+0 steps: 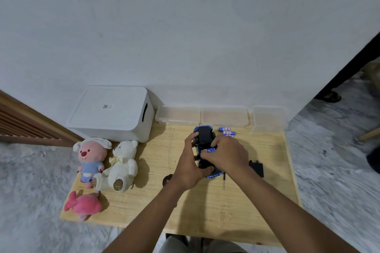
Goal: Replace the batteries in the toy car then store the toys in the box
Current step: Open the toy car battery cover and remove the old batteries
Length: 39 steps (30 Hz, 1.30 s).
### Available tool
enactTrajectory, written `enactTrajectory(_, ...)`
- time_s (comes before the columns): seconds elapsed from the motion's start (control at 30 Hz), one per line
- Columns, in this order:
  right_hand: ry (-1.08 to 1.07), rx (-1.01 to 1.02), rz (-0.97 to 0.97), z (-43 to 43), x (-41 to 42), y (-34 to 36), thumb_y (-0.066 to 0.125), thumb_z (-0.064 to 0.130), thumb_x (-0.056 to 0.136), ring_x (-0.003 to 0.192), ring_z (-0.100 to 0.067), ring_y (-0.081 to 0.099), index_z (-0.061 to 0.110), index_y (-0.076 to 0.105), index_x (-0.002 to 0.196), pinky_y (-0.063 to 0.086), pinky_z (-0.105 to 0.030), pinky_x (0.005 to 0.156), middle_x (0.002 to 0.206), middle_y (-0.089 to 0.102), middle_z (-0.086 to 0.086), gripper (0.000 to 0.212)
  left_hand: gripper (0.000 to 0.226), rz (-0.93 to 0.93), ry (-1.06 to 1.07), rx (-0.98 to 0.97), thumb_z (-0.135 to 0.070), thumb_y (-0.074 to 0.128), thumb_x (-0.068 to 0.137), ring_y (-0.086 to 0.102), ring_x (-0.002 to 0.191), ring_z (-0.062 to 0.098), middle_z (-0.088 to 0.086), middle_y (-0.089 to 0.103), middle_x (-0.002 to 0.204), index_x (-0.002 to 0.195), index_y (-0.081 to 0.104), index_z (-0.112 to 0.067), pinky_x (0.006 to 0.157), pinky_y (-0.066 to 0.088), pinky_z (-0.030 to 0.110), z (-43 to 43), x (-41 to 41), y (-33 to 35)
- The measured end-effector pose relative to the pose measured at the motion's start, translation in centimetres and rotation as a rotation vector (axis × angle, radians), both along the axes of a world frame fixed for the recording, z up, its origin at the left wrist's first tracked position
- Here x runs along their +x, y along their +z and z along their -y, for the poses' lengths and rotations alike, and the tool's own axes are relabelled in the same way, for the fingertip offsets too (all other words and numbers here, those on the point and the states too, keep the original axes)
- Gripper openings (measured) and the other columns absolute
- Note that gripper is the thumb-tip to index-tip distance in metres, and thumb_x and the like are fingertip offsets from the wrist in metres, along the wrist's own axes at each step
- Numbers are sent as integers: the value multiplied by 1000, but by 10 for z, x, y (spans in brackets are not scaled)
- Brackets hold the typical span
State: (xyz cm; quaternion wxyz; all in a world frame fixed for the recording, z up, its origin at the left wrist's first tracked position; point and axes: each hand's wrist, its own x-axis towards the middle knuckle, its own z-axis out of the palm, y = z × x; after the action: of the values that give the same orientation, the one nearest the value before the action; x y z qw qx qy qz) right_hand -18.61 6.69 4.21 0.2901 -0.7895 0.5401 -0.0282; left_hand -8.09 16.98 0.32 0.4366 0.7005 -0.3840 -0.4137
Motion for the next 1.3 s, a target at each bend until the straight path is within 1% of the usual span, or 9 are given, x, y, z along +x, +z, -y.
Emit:
enactTrajectory(0.17, 0, -17, -41, -2, 4, 0, 64, 53, 64, 75, -14, 63, 28, 65, 88, 46, -26, 61, 87, 64, 11, 34, 110, 26, -18, -6, -6, 90, 73, 60, 118, -3, -11, 51, 141, 153, 21, -36, 96, 57, 31, 1, -1, -2)
enactTrajectory(0.37, 199, -74, 55, -2, -7, -10, 59, 48, 82, 83, -15, 63, 40, 72, 100, 45, -27, 65, 110, 50, 12, 23, 112, -16, -33, 21, -4, 90, 73, 69, 107, 15, -20, 51, 136, 153, 19, -38, 89, 59, 32, 3, 0, 3)
enactTrajectory(0.53, 415, -67, 166, 14, -26, -16, 58, 57, 92, 94, -2, 57, 42, 70, 105, 47, -27, 71, 109, 52, 18, 23, 109, -30, -24, 51, -7, 86, 73, 61, 125, 17, -18, 54, 134, 151, 20, -44, 100, 58, 41, -3, 3, 5)
enactTrajectory(0.67, 232, -41, 336, 12, -30, -14, 53, 49, 98, 88, -1, 61, 36, 56, 96, 51, -30, 76, 96, 64, 20, 13, 107, -38, -39, 55, -8, 85, 72, 59, 128, 24, -17, 51, 136, 149, 22, -47, 98, 59, 43, -3, 0, 7)
enactTrajectory(0.8, 7, 227, 515, 13, -31, -8, 54, 36, 99, 76, -8, 68, 29, 54, 99, 54, -37, 71, 83, 71, 7, 8, 106, -58, -45, 51, -7, 85, 72, 57, 130, 24, -15, 51, 136, 148, 23, -47, 97, 60, 40, -3, -3, 7)
enactTrajectory(0.93, -32, 271, 459, 14, -35, -8, 50, 30, 102, 81, -14, 65, 27, 65, 101, 50, -30, 70, 94, 65, 15, 15, 106, -69, -50, 59, -10, 87, 71, 58, 129, 24, -16, 51, 137, 146, 23, -49, 96, 59, 37, -4, -5, 9)
enactTrajectory(1.1, -89, 425, 330, 9, -38, -6, 44, 27, 101, 62, -17, 54, 10, 57, 96, 40, -21, 49, 75, 58, -2, 22, 107, -72, -37, 64, -16, 86, 67, 58, 128, 25, -18, 51, 136, 145, 23, -51, 97, 59, 43, -5, -8, 10)
enactTrajectory(1.23, -70, 213, 196, -1, -39, -10, 52, 26, 94, 61, -18, 53, 14, 59, 74, 35, -28, 52, 67, 60, -3, 25, 112, -56, -34, 69, -15, 88, 67, 60, 125, 23, -18, 48, 137, 148, 18, -49, 100, 57, 47, -6, -11, 10)
enactTrajectory(1.3, -45, 154, 192, -6, -39, -13, 56, 28, 94, 69, -17, 59, 23, 63, 80, 39, -26, 53, 76, 66, 1, 16, 115, -48, -41, 65, -10, 90, 69, 58, 126, 20, -19, 47, 137, 150, 17, -45, 102, 56, 44, -7, -11, 10)
